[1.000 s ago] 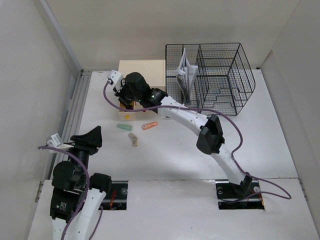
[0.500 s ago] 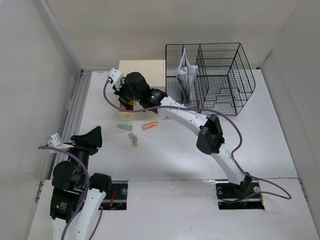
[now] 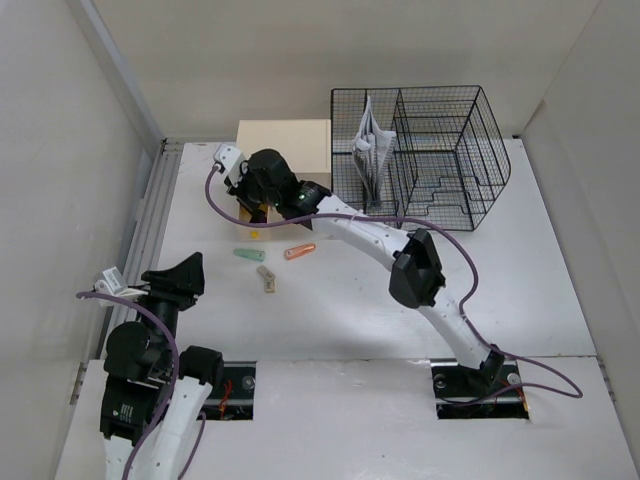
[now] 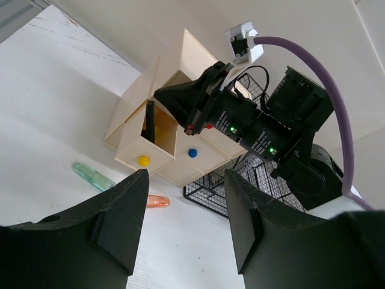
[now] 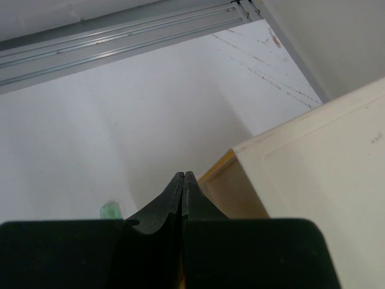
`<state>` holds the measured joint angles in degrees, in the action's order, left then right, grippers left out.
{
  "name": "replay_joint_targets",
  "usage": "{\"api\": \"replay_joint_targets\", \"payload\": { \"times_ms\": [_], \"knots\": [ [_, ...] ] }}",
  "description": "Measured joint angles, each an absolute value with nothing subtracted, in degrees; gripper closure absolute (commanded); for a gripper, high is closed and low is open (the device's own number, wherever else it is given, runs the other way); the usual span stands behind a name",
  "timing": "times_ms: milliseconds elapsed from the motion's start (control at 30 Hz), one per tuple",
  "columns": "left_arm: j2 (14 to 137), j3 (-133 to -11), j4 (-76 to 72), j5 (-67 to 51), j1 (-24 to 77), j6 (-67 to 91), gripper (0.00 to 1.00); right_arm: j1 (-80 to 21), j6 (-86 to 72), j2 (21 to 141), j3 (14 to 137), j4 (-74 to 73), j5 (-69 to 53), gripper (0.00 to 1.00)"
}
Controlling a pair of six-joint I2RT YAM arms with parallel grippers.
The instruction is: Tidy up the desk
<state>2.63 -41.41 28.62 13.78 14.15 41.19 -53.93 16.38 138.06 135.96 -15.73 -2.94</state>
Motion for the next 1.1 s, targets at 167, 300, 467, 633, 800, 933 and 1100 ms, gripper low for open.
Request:
{"api": "replay_joint_targets", "payload": {
  "times_ms": [167, 300, 467, 633, 800, 933, 1100],
  "knots": [
    [2.63, -41.41, 28.62, 13.8, 14.15, 41.19, 0.5, -53.93, 16.58, 138.87, 135.96, -15.75, -2.98, 1.0],
    [2.63, -41.41, 28.62, 13.8, 14.15, 41.19, 0.5, -53.93, 16.99, 139.57, 135.96, -15.68, -2.55, 1.0],
    [2.63, -41.41, 28.62, 13.8, 14.15, 41.19, 0.5, -54.0, 17.69, 139.81, 135.09, -15.44, -1.21, 1.0],
    [2.63, -41.41, 28.62, 13.8, 14.15, 41.19, 0.5, -54.15, 18.13, 139.85, 133.64, -14.22, -0.38, 1.0],
    [2.63, -41.41, 28.62, 13.78, 14.15, 41.19, 0.5, -54.46, 18.28, 139.52, 132.51, -12.82, -0.86, 1.0],
    [2.63, -41.41, 28.62, 13.8, 14.15, 41.19, 0.5, -54.46, 18.72, 138.82, 132.53, -15.05, -4.75, 1.0],
    [2.42, -41.41, 28.67, 13.78, 14.15, 41.19, 0.5, -54.13, 22.17, 136.9, 133.69, -21.85, -18.17, 1.0]
  ]
}}
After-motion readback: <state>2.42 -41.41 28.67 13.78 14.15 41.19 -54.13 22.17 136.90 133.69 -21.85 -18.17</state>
